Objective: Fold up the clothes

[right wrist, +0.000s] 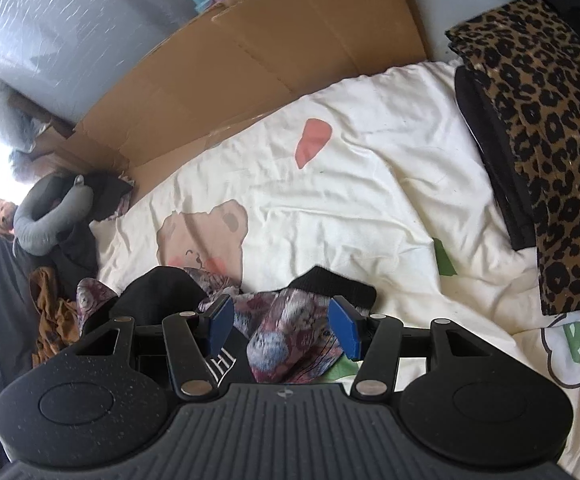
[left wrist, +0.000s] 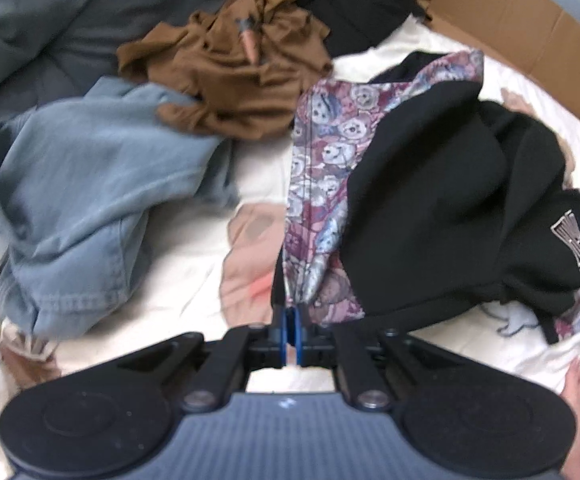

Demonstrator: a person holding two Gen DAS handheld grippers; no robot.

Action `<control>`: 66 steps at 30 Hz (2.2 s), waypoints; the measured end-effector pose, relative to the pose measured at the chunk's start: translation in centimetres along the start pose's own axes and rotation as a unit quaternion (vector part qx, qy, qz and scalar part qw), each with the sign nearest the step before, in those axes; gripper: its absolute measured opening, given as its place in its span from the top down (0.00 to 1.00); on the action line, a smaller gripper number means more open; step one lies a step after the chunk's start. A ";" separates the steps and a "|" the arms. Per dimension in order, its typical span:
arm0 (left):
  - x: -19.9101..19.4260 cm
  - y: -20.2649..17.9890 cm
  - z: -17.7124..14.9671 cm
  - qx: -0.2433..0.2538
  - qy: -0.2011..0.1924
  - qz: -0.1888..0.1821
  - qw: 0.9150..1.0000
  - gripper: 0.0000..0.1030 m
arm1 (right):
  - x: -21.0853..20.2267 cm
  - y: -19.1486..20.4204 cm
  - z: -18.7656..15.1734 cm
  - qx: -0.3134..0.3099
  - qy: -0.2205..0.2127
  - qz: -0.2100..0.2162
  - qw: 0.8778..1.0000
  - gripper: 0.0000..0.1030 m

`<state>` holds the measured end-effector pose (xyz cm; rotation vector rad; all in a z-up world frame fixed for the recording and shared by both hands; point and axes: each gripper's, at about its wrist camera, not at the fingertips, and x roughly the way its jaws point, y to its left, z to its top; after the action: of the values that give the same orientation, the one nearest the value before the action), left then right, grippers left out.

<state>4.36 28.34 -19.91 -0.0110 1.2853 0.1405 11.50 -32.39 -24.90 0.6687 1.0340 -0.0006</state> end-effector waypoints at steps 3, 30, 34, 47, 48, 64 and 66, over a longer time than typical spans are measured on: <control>0.1 0.7 -0.6 -0.010 0.007 0.004 1.000 0.96 | 0.1 0.6 -0.2 -0.009 0.002 -0.001 1.000 0.42; 0.6 2.9 4.9 -0.039 0.013 0.061 0.997 0.48 | 3.3 2.7 -2.1 -0.042 0.035 0.011 0.998 0.42; 1.5 1.5 6.1 -0.022 0.008 0.053 0.998 0.46 | 4.0 2.7 -2.1 -0.041 0.040 0.011 0.998 0.42; 5.4 -3.1 10.4 0.014 0.003 0.028 1.000 0.45 | 6.8 2.9 -1.7 -0.044 0.053 0.016 0.998 0.42; 5.7 -3.6 10.9 0.018 0.001 0.026 1.000 0.45 | 7.2 3.0 -1.8 -0.047 0.055 0.015 0.997 0.42; 8.6 -8.2 17.1 0.068 -0.041 0.011 0.997 0.33 | 13.1 5.6 -2.8 -0.108 0.092 0.016 0.990 0.42; 8.7 -8.2 17.5 0.064 -0.044 0.009 0.997 0.31 | 13.3 5.7 -2.8 -0.113 0.089 0.019 0.989 0.41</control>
<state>24.33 22.63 -23.90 0.1155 1.2051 0.0717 18.09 -22.31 -33.40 0.4877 1.1726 0.2097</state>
